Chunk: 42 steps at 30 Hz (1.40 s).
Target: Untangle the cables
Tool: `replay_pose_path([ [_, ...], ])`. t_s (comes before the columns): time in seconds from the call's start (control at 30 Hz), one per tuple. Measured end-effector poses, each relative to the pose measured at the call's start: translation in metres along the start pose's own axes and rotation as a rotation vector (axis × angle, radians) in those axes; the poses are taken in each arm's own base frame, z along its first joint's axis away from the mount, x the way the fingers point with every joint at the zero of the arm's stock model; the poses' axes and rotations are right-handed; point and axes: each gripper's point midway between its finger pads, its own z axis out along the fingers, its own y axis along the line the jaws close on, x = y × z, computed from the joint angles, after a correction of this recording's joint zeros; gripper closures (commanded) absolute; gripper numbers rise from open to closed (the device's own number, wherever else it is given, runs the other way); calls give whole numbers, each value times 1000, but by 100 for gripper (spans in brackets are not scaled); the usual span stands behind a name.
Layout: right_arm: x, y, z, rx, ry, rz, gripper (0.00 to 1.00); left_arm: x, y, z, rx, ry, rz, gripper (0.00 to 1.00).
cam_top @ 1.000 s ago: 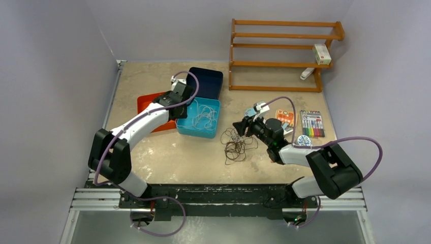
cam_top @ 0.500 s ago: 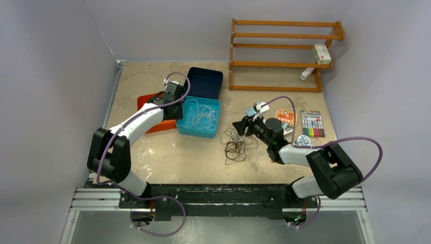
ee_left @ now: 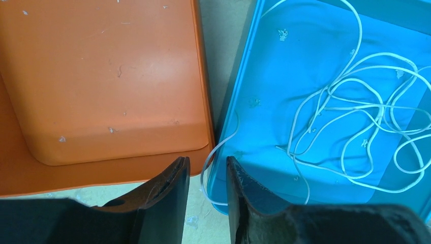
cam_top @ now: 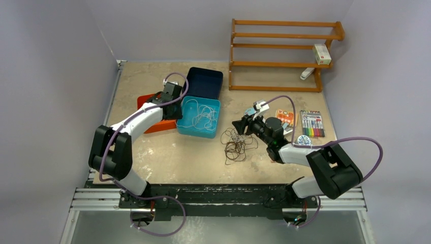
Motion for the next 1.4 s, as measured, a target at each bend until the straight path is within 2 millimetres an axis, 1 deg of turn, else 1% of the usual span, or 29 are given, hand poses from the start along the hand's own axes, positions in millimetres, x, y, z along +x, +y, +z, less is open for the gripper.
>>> replay_pose_path([
  [0.2, 0, 2, 0, -10, 3, 0, 40, 1, 0, 4, 8, 2, -5, 78],
  [0.73, -1, 3, 1, -14, 0, 0, 40, 3, -4, 5, 28, 8, -4, 95],
  [0.93, -1, 3, 1, -14, 0, 0, 40, 4, -8, 4, 54, 13, -1, 100],
  [1.13, -1, 3, 1, -14, 0, 0, 40, 1, -16, 5, 92, 8, -1, 100],
  [1.23, -1, 3, 1, -14, 0, 0, 39, 2, -22, 10, 97, 14, 9, 100],
  [1.3, -1, 3, 1, -14, 0, 0, 39, 3, -28, 14, 93, 18, 26, 100],
  [1.4, -1, 3, 1, -14, 0, 1, 39, 5, -45, 18, 91, 14, 70, 100],
])
